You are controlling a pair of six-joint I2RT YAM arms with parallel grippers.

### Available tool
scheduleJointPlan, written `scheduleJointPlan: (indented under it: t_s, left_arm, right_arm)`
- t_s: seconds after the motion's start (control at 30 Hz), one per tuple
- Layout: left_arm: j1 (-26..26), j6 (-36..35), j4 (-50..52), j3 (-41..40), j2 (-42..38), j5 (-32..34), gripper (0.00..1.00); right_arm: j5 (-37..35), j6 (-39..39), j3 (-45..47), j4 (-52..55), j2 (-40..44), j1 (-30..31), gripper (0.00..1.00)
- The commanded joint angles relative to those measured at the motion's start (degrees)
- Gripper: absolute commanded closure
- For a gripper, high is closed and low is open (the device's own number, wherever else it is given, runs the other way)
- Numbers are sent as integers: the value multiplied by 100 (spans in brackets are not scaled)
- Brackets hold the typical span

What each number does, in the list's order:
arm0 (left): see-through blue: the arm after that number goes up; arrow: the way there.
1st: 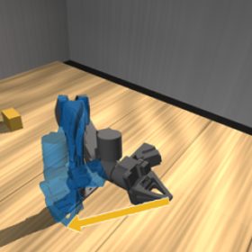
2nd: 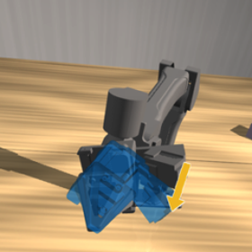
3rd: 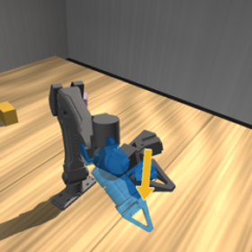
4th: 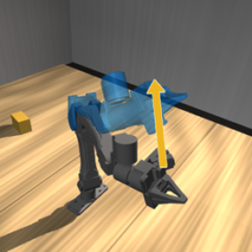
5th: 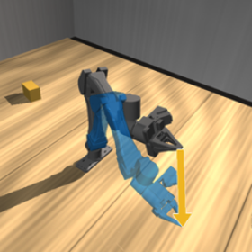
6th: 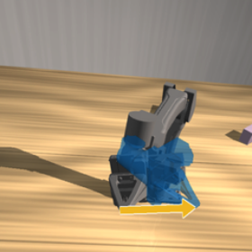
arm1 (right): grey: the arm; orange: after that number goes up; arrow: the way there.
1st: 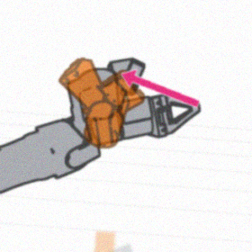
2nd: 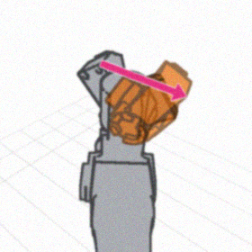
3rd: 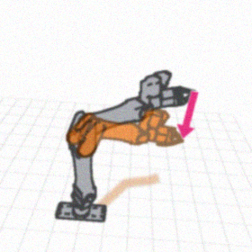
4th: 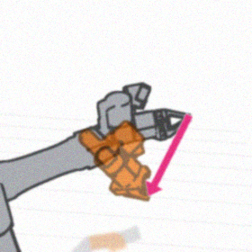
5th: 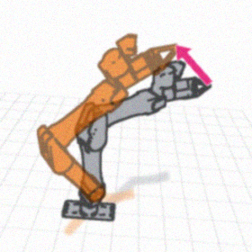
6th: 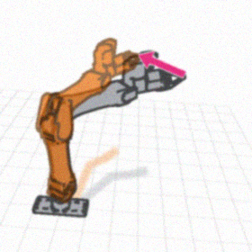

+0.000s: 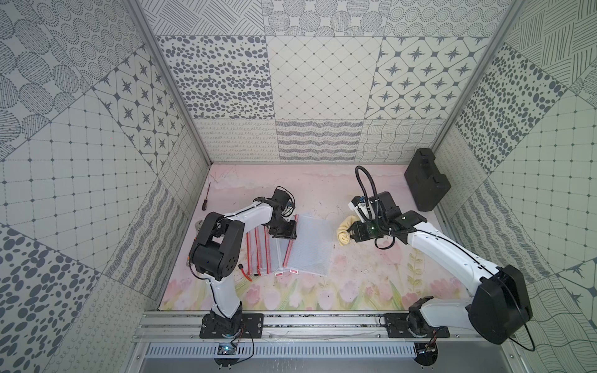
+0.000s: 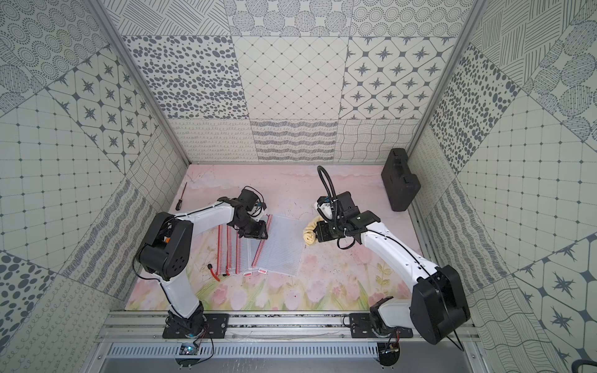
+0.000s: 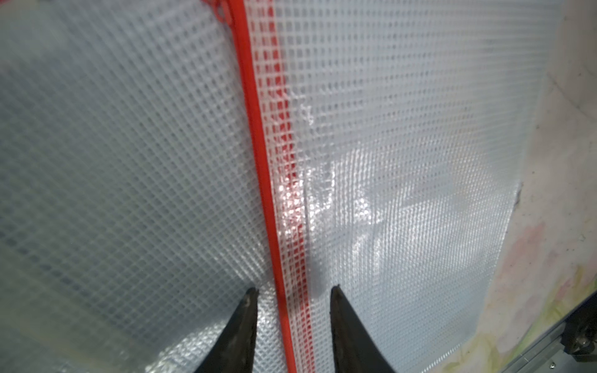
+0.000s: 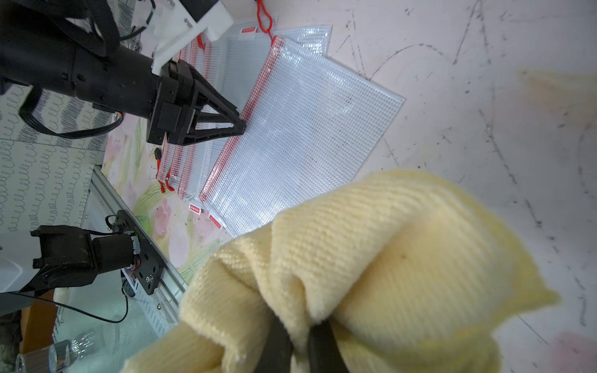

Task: Wipe the document bag
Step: Wipe the dirt from the document bag.

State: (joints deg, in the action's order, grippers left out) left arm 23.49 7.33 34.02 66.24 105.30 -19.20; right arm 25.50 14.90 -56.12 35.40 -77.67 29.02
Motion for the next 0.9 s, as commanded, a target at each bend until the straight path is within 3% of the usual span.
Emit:
scheduleJointPlan:
  t_s: [0.0,0.13,0.37,0.7,0.77,0.87]
  left_arm:
    - [-28,-329,59,9,184,-522,63]
    - [-28,-311,80,30,341,-630,65]
    - [-29,-280,-59,-134,274,-916,72]
    - [41,-364,-127,-261,63,-1829,75]
    - [77,-356,-59,-234,33,-1702,80]
    - [77,-331,9,-225,-93,-1550,98]
  right_arm:
    - [216,203,63,-593,-380,247,100]
    - [469,347,242,-1140,-928,298,100]
    - [440,407,-118,-983,-1922,353,100]
    - [290,531,-85,-1056,-2435,368,100]
    - [268,558,-60,-1074,-2450,368,100]
    - [209,558,-6,-1072,-2387,361,100]
